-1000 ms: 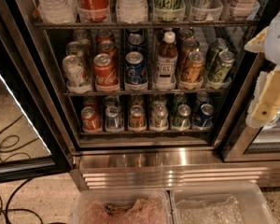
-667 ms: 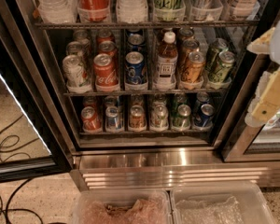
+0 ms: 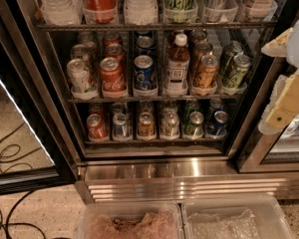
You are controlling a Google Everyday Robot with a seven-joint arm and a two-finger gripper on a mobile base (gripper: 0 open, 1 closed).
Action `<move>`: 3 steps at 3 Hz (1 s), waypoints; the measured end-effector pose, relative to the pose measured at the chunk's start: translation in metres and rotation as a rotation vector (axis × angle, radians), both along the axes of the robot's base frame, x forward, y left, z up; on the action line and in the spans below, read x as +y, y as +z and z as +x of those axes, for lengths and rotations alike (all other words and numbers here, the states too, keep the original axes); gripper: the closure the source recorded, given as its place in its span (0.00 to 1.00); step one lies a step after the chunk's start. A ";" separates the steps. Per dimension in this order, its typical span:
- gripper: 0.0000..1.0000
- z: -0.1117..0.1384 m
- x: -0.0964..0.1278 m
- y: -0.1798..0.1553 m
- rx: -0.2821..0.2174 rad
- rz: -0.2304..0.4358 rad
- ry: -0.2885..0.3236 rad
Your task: Pick green can from middle shelf of fridge
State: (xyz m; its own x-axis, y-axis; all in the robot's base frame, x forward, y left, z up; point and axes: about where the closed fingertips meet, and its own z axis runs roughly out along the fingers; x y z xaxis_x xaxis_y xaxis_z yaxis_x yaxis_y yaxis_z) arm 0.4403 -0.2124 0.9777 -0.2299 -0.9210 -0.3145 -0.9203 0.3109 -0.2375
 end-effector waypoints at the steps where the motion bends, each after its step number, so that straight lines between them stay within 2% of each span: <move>1: 0.00 0.001 0.004 -0.004 -0.009 0.099 0.001; 2: 0.00 0.022 -0.011 -0.042 -0.011 0.342 -0.069; 3: 0.00 0.033 0.006 -0.056 0.029 0.614 -0.041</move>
Offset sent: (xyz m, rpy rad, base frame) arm 0.0304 0.0294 0.0264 1.4415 0.0737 -0.0907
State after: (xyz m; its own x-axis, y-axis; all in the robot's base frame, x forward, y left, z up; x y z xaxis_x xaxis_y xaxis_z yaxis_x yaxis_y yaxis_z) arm 0.4729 -0.2066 0.9213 -0.2779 -0.5640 -0.7776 -0.9080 0.4185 0.0209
